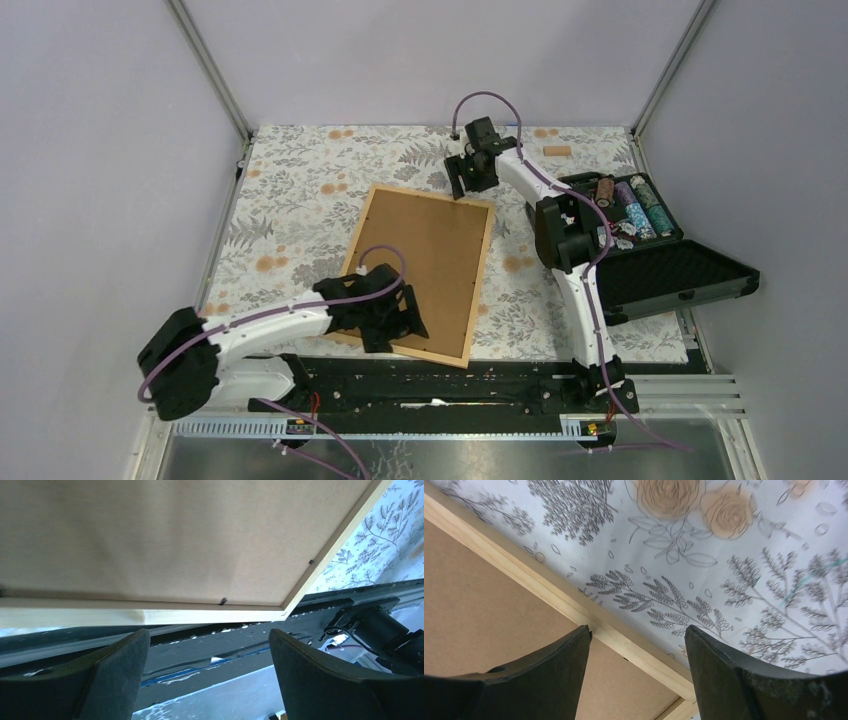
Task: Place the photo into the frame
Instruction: Install the photo frame at the center of the board.
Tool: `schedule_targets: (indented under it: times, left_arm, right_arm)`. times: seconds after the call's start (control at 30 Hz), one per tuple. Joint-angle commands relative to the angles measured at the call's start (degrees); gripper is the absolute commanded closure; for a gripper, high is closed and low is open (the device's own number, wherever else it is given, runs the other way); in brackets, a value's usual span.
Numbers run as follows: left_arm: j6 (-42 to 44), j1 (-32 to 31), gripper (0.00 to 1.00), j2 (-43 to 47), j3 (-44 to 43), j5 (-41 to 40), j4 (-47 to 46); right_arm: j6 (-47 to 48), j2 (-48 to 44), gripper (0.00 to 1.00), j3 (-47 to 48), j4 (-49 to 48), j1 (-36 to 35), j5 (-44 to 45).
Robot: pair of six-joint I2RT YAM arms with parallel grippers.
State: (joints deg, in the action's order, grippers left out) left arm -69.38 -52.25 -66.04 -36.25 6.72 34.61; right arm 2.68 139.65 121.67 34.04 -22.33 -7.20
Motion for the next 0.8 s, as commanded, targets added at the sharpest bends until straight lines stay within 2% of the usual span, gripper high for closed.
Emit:
schedule_targets:
  times: [0.0,0.2,0.47,0.6,0.77]
  left_arm:
    - [-8.25,-3.72,0.06,-5.22,0.44,3.09,-12.71]
    - [-7.0,-2.69,0.03,-9.19,0.9,2.39,-14.84]
    - [7.26,12.45,0.01,-14.15,-2.86,1.9,-10.5]
    - [16.57,21.95,0.02,-18.89,-8.38,4.69,-8.63]
    - [26.78,31.49,0.02,-24.25,-17.06,3.8,-2.61]
  right_arm:
    - [-1.97,1.52,0.24,1.57,4.36,0.38,-0.6]
    - [-4.72,0.48,0.27,-3.36,4.88,0.44,0.24]
    - [-10.22,-4.88,0.39,-14.17,4.61,1.47,3.16]
    - [-14.07,-10.06,0.44,-23.46,0.96,2.46,-2.83]
    - [-17.79,-18.37,0.48,-41.04,-7.39,2.08,-17.26]
